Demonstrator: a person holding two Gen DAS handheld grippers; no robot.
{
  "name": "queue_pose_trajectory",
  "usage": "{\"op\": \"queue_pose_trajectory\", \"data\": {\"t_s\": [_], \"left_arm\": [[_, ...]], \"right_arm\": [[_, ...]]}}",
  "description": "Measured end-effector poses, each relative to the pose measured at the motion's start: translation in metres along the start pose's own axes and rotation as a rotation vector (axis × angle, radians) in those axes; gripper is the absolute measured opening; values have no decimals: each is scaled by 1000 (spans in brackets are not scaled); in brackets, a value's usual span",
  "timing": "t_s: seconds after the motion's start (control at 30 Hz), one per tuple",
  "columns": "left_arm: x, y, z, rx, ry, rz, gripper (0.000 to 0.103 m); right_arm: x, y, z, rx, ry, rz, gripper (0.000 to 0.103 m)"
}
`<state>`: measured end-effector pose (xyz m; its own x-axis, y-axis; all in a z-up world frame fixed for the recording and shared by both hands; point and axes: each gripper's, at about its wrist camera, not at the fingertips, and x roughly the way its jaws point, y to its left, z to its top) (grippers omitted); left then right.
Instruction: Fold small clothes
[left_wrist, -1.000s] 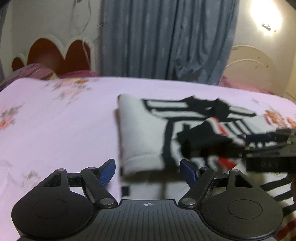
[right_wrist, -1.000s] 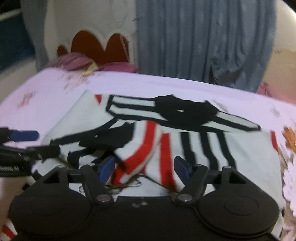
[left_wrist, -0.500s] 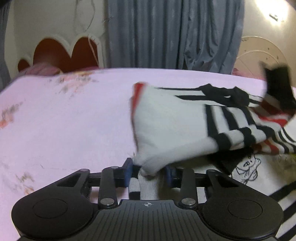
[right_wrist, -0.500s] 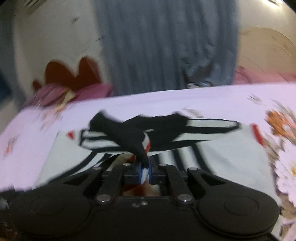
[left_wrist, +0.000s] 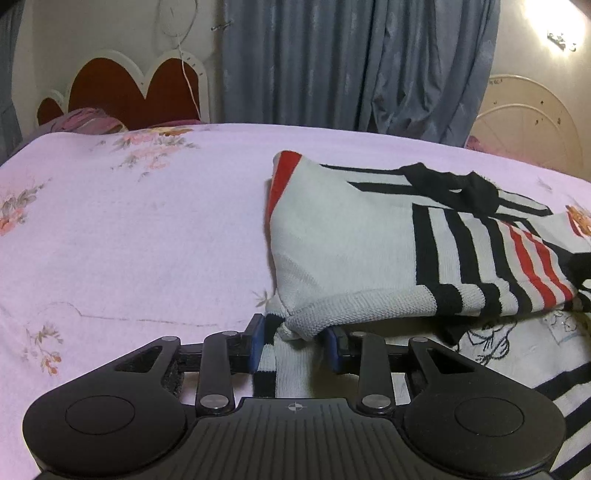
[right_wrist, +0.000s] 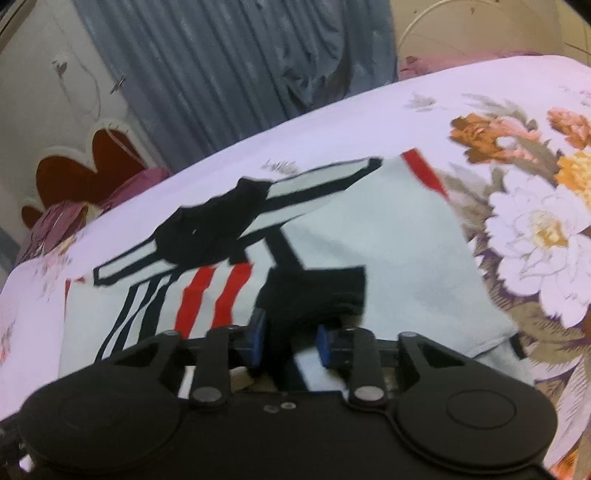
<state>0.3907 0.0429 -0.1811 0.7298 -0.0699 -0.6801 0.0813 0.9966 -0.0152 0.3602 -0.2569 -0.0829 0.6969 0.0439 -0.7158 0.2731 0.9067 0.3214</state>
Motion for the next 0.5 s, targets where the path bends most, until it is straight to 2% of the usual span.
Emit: {"op": "queue_pose_trajectory", "data": {"t_s": [0.03, 0.1, 0.2, 0.23, 0.33, 0.4, 0.47, 0.5], "left_arm": [[1, 0, 0, -4, 3, 0, 33], [1, 0, 2, -14, 10, 0, 32], [-2, 5, 4, -47, 29, -31, 32], [-4, 8, 5, -65, 42, -53, 33], [-14, 18, 8, -114, 82, -106, 33], [-21, 28, 10, -165, 105, -135, 33], [-27, 39, 12, -230, 121, -155, 40], [-30, 42, 13, -252, 116, -159, 41]], "right_arm": [[1, 2, -1, -23, 10, -2, 8], [1, 10, -1, -81, -2, -10, 7], [-16, 20, 1, -161, -106, -17, 7], [-17, 20, 1, -178, -116, -32, 7], [3, 6, -2, -146, 18, -41, 10], [2, -3, -3, -103, 30, -21, 22], [-3, -9, 1, -70, 12, -12, 29], [-5, -13, 3, -54, 4, -5, 36]]}}
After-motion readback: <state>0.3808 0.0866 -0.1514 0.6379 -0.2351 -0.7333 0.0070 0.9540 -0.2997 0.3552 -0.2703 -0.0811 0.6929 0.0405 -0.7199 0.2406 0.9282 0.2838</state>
